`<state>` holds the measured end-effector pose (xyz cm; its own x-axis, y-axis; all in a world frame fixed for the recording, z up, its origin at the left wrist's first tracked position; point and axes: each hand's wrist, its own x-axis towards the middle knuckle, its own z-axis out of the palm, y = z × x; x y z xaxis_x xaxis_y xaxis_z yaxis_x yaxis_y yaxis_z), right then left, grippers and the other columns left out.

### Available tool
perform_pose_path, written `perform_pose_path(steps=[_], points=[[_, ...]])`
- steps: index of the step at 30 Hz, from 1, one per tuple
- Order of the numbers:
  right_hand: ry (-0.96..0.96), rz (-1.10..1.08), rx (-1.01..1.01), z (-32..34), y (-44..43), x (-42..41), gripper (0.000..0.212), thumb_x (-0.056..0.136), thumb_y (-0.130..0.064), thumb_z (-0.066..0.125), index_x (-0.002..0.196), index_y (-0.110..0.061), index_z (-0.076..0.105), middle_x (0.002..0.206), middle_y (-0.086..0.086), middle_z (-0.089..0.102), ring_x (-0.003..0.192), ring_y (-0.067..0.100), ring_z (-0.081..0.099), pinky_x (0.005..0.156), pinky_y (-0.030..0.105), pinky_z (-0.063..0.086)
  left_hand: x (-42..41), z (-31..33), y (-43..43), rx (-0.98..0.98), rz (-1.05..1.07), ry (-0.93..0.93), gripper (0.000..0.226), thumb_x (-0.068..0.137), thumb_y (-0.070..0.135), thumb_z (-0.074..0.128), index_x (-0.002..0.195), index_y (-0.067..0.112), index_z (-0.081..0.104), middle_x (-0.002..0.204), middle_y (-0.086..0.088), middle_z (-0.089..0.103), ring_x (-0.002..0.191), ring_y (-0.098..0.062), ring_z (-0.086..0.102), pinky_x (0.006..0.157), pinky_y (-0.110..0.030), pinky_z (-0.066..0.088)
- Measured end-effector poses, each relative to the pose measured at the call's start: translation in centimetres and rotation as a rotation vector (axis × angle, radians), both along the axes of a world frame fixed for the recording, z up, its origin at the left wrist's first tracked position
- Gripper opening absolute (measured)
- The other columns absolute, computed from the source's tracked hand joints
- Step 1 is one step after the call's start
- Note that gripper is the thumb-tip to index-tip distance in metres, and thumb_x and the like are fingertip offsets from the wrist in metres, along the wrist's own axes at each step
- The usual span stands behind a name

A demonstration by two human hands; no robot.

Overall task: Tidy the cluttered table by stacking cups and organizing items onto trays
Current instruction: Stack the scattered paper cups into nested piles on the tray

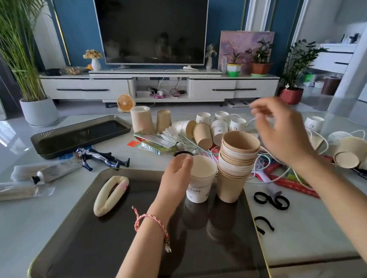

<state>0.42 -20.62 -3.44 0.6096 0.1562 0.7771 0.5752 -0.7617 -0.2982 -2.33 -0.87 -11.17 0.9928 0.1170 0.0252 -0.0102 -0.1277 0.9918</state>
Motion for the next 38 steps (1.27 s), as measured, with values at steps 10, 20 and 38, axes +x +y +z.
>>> perform_pose_path(steps=[10,20,38], points=[[0.613,-0.419,0.318,-6.2,-7.1,9.5,0.025,0.09,-0.007,0.046,0.108,-0.005,0.062,0.117,0.015,0.062,0.109,0.032,0.054,0.089,0.033,0.041,1.3,-0.1,-0.7,0.089,0.027,0.056,0.044,0.096,0.033,0.044,0.138,0.021,0.041,0.135,-0.008,0.049,0.112,-0.021,0.048,0.084,-0.028,0.039],[0.83,-0.511,0.532,-7.6,-8.2,14.6,0.037,0.085,-0.017,0.055,0.115,0.004,0.059,0.108,0.02,0.062,0.086,0.024,0.051,0.074,0.032,0.041,1.7,-0.1,0.2,0.145,0.062,0.061,0.041,0.093,0.035,0.048,0.131,0.018,0.048,0.126,-0.005,0.055,0.111,-0.021,0.052,0.093,-0.033,0.041],[0.037,-0.109,-0.075,3.7,-3.6,4.6,0.033,0.087,0.0,0.055,0.119,-0.004,0.06,0.112,0.013,0.065,0.1,0.021,0.058,0.086,0.028,0.044,1.1,0.2,-0.3,0.084,0.061,0.044,0.036,0.096,0.031,0.044,0.128,0.016,0.051,0.112,-0.001,0.053,0.102,-0.015,0.048,0.092,-0.035,0.041]])
